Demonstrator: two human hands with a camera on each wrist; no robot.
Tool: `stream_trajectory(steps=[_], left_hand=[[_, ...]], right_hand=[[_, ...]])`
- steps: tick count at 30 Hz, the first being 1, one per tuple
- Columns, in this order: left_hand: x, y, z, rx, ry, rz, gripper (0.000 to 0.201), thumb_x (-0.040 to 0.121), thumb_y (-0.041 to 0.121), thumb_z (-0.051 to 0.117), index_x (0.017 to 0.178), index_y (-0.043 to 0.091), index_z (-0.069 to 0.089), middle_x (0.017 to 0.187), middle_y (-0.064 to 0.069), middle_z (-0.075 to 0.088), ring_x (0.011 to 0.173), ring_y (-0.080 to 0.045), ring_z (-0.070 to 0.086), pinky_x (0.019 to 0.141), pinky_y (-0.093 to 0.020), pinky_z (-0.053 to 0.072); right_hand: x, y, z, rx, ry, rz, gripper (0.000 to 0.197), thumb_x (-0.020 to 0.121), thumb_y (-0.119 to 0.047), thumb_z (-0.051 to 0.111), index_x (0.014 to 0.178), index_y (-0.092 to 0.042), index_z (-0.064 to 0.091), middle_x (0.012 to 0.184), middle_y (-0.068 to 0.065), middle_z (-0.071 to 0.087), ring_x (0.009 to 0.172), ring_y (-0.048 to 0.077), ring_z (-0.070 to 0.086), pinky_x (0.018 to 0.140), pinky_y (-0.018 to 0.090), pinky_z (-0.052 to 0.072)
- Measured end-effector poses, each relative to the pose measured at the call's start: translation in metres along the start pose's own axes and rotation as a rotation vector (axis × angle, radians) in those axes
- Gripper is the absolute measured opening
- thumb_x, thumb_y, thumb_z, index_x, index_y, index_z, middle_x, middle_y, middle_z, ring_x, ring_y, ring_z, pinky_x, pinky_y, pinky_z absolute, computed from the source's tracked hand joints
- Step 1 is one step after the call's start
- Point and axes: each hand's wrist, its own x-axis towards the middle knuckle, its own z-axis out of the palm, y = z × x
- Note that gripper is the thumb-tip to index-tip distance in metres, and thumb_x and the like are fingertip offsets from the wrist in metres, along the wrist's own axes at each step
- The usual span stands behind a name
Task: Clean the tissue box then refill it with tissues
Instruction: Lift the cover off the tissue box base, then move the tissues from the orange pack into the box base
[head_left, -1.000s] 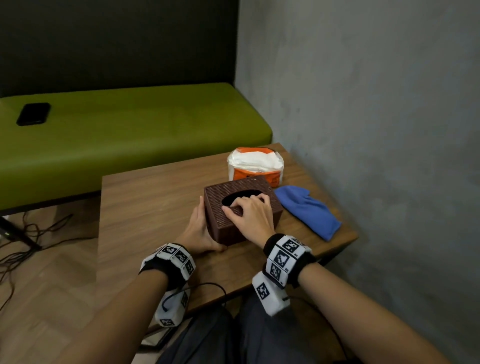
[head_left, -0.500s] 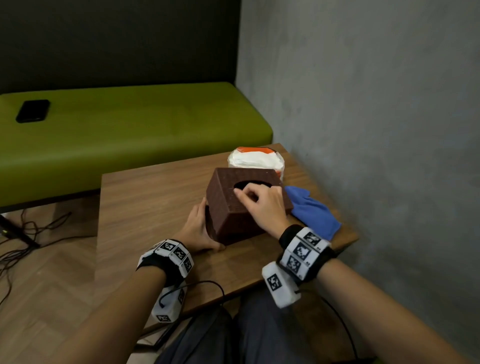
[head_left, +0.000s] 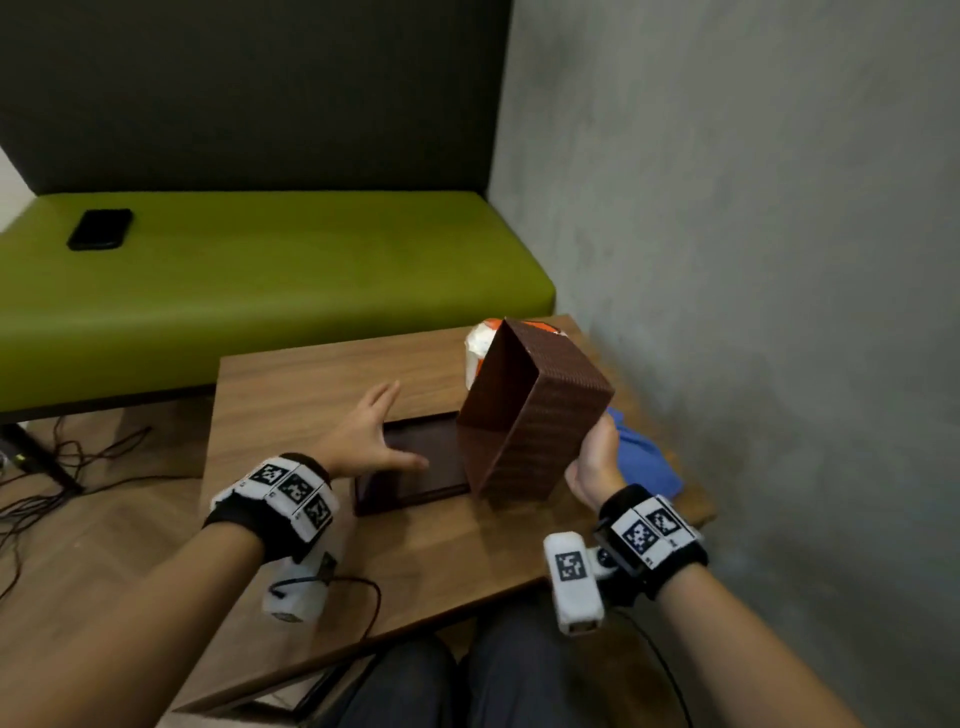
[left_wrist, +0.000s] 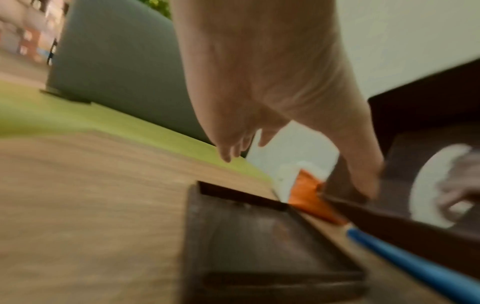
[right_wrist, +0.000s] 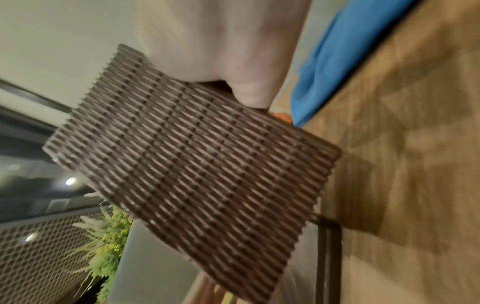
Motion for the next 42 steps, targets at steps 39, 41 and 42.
stream_trajectory(steps=[39, 41, 42], left_hand=[[0.010, 0.019, 0.033, -0.151, 0.238, -0.191, 0.037, 0.100, 0.027, 0.032, 0.094, -0.003, 0.052, 0.104, -0.029, 0.061, 0.102, -0.041, 0.054, 0.087, -0.042, 0.041], [0.009, 0.016, 0.031, -0.165, 0.245, -0.213, 0.040, 0.100, 0.027, 0.031, 0.099, -0.005, 0.053, 0.105, -0.030, 0.060, 0.104, -0.042, 0.053, 0.089, -0.042, 0.041], [0.010, 0.016, 0.031, -0.174, 0.246, -0.222, 0.041, 0.101, 0.028, 0.030, 0.102, -0.006, 0.054, 0.107, -0.030, 0.060, 0.105, -0.042, 0.053, 0.091, -0.042, 0.040]], right_hand=[[0.005, 0.022, -0.019, -1.220, -0.157, -0.111, 0.035, 0.102, -0.020, 0.032, 0.118, -0.004, 0.057, 0.114, 0.012, 0.059, 0.115, 0.023, 0.050, 0.097, 0.031, 0.035], [-0.003, 0.021, -0.013, -1.260, -0.150, -0.119, 0.037, 0.102, -0.018, 0.030, 0.120, 0.002, 0.055, 0.125, 0.019, 0.057, 0.121, 0.031, 0.048, 0.099, 0.033, 0.033], [-0.004, 0.021, -0.011, -1.264, -0.148, -0.124, 0.037, 0.102, -0.018, 0.029, 0.120, 0.001, 0.055, 0.125, 0.020, 0.057, 0.122, 0.033, 0.047, 0.099, 0.033, 0.033]])
